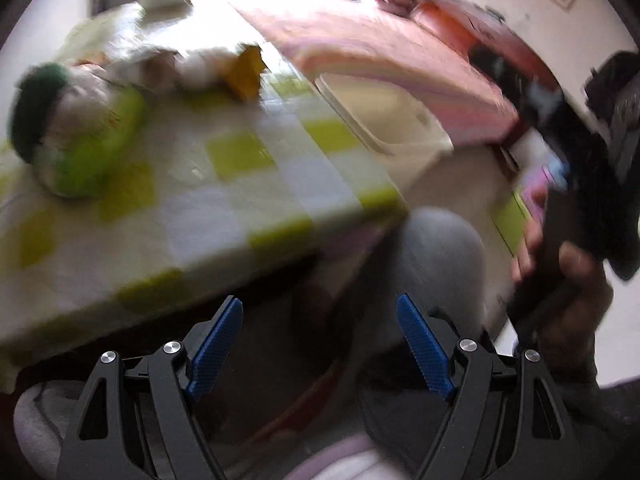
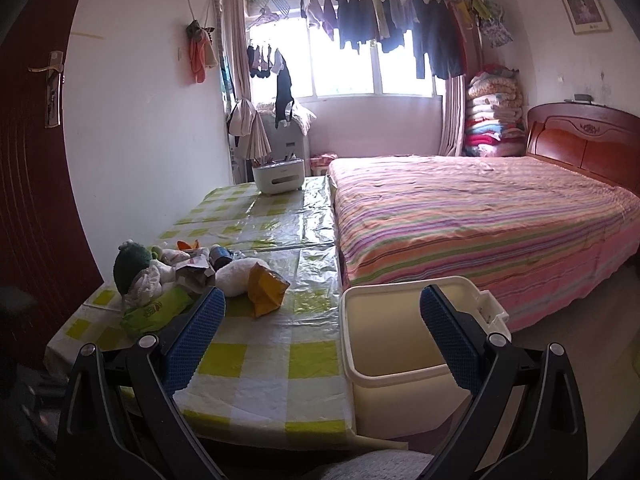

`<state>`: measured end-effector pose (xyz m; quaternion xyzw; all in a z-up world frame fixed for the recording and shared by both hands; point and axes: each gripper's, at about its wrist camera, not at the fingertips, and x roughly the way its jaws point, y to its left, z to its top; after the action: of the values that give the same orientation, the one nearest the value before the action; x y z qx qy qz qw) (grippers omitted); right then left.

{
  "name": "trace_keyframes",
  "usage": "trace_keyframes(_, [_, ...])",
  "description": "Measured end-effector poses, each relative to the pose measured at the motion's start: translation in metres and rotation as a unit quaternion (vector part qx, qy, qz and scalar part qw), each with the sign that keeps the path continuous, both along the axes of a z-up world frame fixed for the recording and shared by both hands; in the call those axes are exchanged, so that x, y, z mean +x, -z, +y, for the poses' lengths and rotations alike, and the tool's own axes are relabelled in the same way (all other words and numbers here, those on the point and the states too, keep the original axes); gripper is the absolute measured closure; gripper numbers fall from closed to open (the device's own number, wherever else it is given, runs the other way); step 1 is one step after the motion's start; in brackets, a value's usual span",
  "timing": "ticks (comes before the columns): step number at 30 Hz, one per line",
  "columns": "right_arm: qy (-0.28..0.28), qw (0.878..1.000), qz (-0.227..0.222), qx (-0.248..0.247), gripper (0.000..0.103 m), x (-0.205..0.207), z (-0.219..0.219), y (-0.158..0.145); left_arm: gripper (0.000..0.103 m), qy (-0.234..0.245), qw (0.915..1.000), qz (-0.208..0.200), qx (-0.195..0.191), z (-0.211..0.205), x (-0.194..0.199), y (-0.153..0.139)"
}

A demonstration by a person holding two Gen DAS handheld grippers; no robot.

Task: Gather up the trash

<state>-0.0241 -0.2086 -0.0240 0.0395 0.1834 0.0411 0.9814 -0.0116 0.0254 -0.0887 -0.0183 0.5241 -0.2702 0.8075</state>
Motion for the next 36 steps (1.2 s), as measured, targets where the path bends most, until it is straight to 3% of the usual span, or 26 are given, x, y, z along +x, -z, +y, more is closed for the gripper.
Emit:
trace_keyframes(2, [0.0,1.0,0.0,0.004,0.006,0.002,-0.002,0.0,0.025,-0.043,0.9967,-0.058,0.037,0.006,0.0,-0.011])
trace_keyframes(3, [-0.001,1.0,0.001,0.006,0.006,0.004,-0.003,0.001,0.025,-0.07,0.9912,-0.094,0.062,0.01,0.001,-0.018])
trace_keyframes(4, [0.0,1.0,0.002,0.008,0.006,0.005,-0.004,0.002,0.025,-0.114,0.98,-0.138,0.086,0.017,0.003,-0.03])
trace_keyframes(9, [-0.009,1.0,0.005,0.015,0.006,0.014,-0.002,0.005,0.025,-0.203,0.9488,-0.234,0.06,0.041,0.011,-0.07])
trace_keyframes(11, [-0.013,1.0,0.003,0.014,0.006,0.018,0.0,0.006,0.025,-0.227,0.9279,-0.29,0.061,0.043,0.013,-0.082])
trace_keyframes(13, [-0.018,1.0,0.003,0.017,0.006,0.022,0.001,0.006,0.025,-0.25,0.9112,-0.319,0.072,0.043,0.017,-0.09])
trace_keyframes(14, [-0.02,1.0,0.004,0.018,0.006,0.024,0.001,0.005,0.025,-0.261,0.9068,-0.322,0.076,0.044,0.021,-0.092])
trace_keyframes(16, [-0.022,1.0,0.002,0.019,0.006,0.027,0.002,0.005,0.025,-0.269,0.9044,-0.323,0.073,0.042,0.032,-0.096])
trace_keyframes(23, [-0.024,1.0,0.002,0.02,0.006,0.036,-0.001,0.005,0.025,-0.281,0.9089,-0.294,0.091,0.031,0.066,-0.09])
trace_keyframes(36, [-0.03,0.999,0.018,0.031,0.006,0.064,-0.006,0.013,0.025,-0.274,0.9148,-0.275,0.112,0.021,0.087,-0.077])
